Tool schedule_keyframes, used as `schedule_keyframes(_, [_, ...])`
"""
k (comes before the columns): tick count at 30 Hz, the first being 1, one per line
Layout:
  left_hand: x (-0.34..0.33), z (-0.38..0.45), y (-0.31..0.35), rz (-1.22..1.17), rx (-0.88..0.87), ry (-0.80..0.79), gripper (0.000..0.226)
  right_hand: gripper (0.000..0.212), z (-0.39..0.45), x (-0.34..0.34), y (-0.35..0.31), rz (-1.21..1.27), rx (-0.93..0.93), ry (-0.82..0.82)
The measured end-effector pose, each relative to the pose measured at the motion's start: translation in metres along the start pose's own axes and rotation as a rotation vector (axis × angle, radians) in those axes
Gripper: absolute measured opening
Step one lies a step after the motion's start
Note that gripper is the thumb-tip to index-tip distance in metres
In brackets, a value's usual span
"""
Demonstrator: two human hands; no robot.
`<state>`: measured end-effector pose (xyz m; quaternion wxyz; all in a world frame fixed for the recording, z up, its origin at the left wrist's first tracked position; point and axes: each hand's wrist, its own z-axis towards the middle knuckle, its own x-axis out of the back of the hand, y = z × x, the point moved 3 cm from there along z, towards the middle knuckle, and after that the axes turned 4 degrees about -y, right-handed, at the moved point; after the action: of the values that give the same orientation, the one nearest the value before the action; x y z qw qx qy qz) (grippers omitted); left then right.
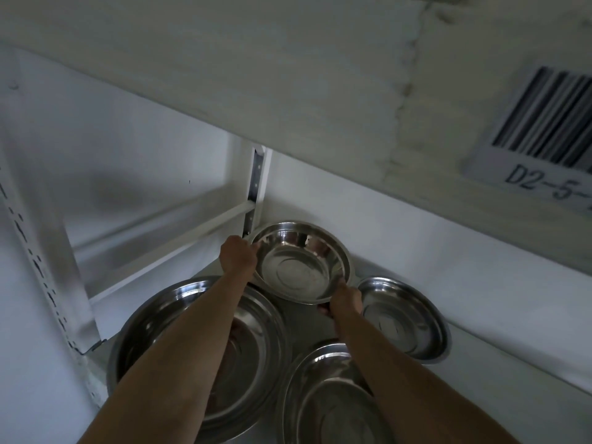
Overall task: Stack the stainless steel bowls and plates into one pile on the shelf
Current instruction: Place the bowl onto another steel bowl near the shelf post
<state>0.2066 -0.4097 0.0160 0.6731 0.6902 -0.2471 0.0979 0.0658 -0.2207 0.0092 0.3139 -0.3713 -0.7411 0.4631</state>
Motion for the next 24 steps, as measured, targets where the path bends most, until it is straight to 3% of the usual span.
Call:
schedule_keyframes(5, [0.009,-0.018,0.009,-0.043,-0.042,0.035,0.041,0.029,-0.016,0.01,-0.014,-0.043,0.078,-0.039])
schedule_keyframes(12, [0.028,-0.049,0.028,-0.118,-0.131,0.029,0.029,0.038,-0.039,0.032,-0.031,-0.128,0.153,0.058])
schedule_keyframes(24, [0.048,-0.133,0.037,-0.335,-0.21,-0.057,0.028,0.044,-0.093,0.091,-0.022,-0.225,0.336,0.199])
